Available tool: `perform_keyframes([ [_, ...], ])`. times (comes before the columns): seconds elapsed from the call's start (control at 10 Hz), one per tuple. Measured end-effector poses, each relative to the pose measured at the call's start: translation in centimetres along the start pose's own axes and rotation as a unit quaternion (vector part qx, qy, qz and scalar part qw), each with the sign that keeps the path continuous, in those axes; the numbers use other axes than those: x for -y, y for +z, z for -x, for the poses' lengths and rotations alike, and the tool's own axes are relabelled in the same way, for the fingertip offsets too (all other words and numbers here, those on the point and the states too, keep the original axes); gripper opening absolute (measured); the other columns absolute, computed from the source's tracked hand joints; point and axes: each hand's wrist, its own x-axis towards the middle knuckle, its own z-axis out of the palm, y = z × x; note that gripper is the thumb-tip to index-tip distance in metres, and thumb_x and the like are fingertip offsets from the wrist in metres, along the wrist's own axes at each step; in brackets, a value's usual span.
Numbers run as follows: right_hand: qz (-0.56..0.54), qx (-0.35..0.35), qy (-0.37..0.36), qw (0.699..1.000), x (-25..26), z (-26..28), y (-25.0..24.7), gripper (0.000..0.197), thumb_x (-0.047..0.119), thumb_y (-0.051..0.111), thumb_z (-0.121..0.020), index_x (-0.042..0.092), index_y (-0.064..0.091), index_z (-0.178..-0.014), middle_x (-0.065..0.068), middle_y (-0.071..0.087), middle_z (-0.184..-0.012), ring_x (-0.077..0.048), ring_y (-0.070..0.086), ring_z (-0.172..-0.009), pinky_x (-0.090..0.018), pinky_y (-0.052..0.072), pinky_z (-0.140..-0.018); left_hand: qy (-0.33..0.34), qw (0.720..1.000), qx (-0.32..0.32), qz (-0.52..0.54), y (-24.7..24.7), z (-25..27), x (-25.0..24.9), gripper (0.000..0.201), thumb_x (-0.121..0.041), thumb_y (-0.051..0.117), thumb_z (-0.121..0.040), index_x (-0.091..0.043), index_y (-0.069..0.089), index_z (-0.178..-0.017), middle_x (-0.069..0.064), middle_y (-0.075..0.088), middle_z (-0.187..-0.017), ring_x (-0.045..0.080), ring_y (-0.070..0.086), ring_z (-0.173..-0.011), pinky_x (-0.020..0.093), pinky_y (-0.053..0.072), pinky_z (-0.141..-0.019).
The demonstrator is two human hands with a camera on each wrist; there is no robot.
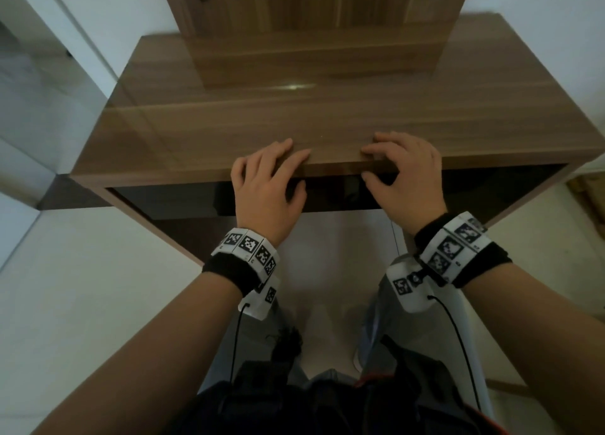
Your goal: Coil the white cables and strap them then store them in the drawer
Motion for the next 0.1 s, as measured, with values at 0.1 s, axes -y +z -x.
perform_keyframes([
  [0.1,-0.174,-0.007,0.086,0.981,0.99,-0.79,-2.46,0.030,0.030,0.069,-0.090,0.033,0.063,-0.119,0.019,0.061,-0.119,0.000,0.054,-0.116,-0.033,0.043,-0.109,0.017,1.000,0.000,0.009,-0.04,0.38,0.27,0.051,-0.030,0.064,-0.087,-0.028,0.055,-0.137,0.000,0.051,-0.144,0.020,0.044,-0.135,0.042,0.024,-0.112],
])
